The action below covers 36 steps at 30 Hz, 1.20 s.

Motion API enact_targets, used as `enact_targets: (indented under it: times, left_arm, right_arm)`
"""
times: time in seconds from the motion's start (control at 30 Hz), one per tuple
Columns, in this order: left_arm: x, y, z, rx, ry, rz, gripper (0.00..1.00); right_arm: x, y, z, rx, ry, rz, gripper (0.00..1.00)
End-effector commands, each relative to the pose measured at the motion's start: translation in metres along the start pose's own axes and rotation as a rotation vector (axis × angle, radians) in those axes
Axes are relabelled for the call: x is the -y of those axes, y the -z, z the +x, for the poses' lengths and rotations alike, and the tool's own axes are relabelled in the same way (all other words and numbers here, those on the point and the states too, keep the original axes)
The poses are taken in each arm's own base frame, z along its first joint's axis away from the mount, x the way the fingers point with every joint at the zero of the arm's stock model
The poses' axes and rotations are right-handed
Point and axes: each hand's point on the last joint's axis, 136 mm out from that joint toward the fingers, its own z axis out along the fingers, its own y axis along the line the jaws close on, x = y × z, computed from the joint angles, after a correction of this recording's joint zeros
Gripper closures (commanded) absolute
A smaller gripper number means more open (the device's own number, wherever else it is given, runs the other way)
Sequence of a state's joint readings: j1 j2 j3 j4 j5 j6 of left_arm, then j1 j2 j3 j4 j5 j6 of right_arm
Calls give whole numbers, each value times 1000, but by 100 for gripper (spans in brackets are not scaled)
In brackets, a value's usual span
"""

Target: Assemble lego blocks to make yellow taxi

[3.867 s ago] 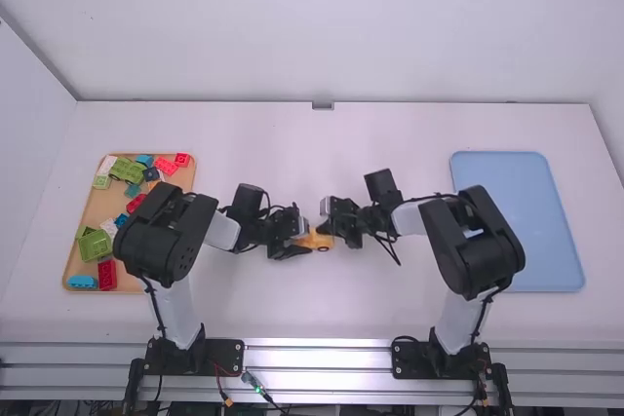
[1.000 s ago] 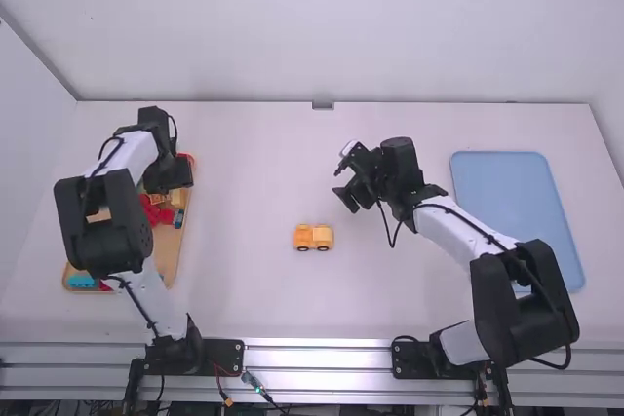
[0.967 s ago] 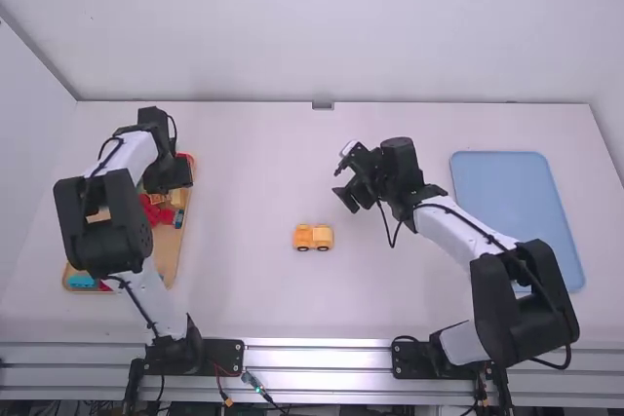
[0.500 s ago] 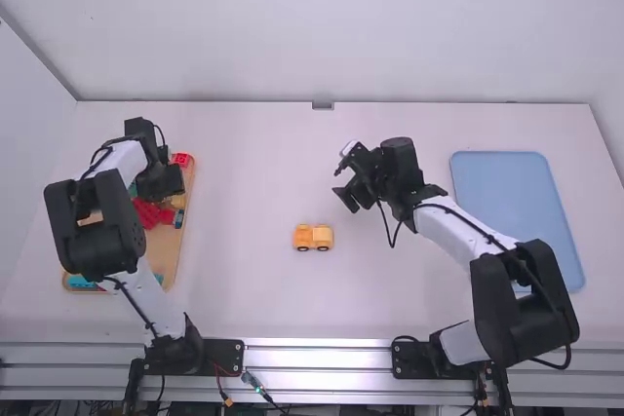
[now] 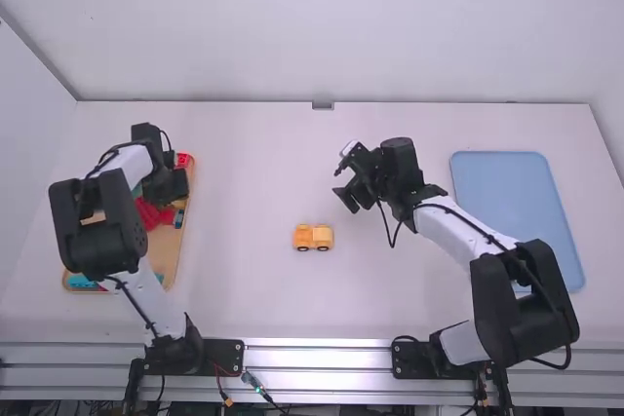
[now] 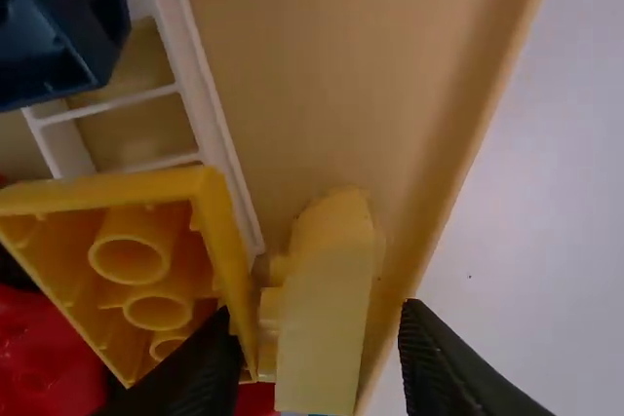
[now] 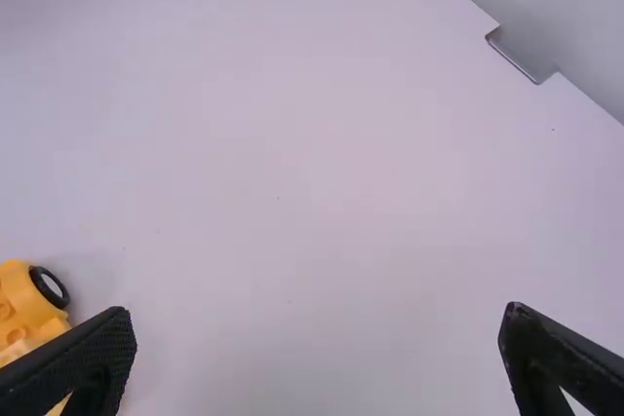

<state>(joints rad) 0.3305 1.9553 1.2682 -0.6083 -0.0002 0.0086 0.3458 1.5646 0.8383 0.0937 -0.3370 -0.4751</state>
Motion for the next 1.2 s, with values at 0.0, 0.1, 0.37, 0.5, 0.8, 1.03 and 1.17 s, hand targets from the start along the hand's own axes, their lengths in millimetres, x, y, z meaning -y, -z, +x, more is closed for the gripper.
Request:
enact_targets:
  times: [0.0,0.1,0.37,0.5,0.8,1.03,1.17]
  left_arm:
    - [3,-6,5,-19,-14,9,58]
    - [2,-9,6,-11,-9,8,59]
    - [-21,-12,8,-6,49,-119,60]
    - [-25,-6,1,5,56,-122,60]
    - [-15,7,-7,2,35,-112,60]
    - [-3,4,-4,-9,37,-36,60]
    - [0,-1,2,-17,44,-33,61]
  right_arm:
    - [4,4,-13,26,2,6,1]
    - [3,4,-11,19,0,3,1]
    - [2,4,-10,14,-2,1,1]
    - [2,4,-10,15,-2,1,1]
    - [2,4,-10,15,-2,1,1]
    - [2,4,-10,13,-2,0,1]
    - [2,4,-9,11,-4,-1,1]
